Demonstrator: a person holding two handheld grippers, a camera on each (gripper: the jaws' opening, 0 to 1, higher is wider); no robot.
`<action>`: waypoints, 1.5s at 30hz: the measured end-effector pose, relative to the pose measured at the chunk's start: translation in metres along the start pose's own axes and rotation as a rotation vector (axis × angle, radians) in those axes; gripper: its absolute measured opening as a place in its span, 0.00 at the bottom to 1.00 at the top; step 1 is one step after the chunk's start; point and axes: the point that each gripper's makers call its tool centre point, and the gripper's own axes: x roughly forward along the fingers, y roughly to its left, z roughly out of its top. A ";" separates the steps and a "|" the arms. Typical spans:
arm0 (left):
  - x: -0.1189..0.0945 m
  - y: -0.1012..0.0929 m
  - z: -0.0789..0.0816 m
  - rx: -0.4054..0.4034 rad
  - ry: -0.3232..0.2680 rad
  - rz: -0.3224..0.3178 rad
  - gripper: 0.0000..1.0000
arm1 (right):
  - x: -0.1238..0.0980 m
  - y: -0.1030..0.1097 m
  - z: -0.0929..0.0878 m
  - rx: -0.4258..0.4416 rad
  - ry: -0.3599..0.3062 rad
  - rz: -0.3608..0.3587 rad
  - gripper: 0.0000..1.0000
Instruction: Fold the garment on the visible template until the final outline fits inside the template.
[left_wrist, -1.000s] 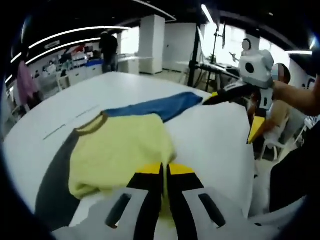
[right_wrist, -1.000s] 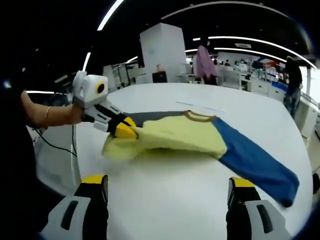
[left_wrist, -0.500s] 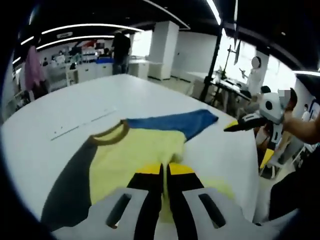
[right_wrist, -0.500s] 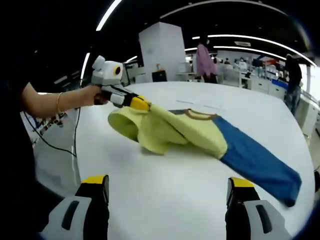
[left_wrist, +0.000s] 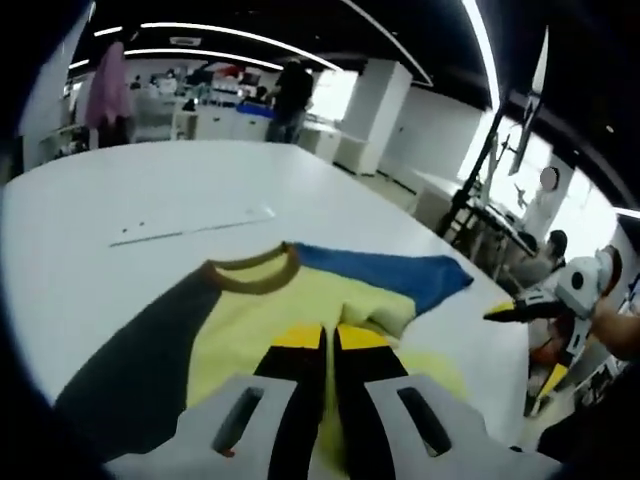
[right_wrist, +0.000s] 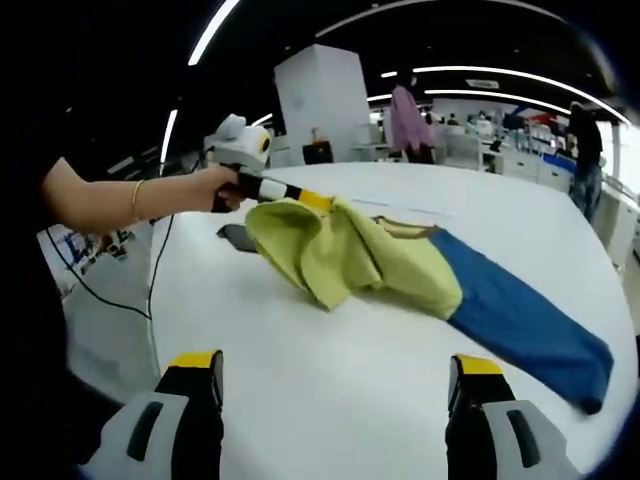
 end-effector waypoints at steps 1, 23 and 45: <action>0.002 0.002 0.000 -0.002 0.000 0.007 0.00 | 0.002 0.000 0.000 0.002 0.002 0.002 0.91; 0.036 0.050 -0.032 0.028 0.115 0.134 0.01 | 0.036 -0.001 0.005 0.042 -0.003 0.018 0.68; -0.039 0.049 0.005 0.096 0.004 0.211 0.36 | 0.053 0.006 0.023 0.047 -0.022 0.015 0.58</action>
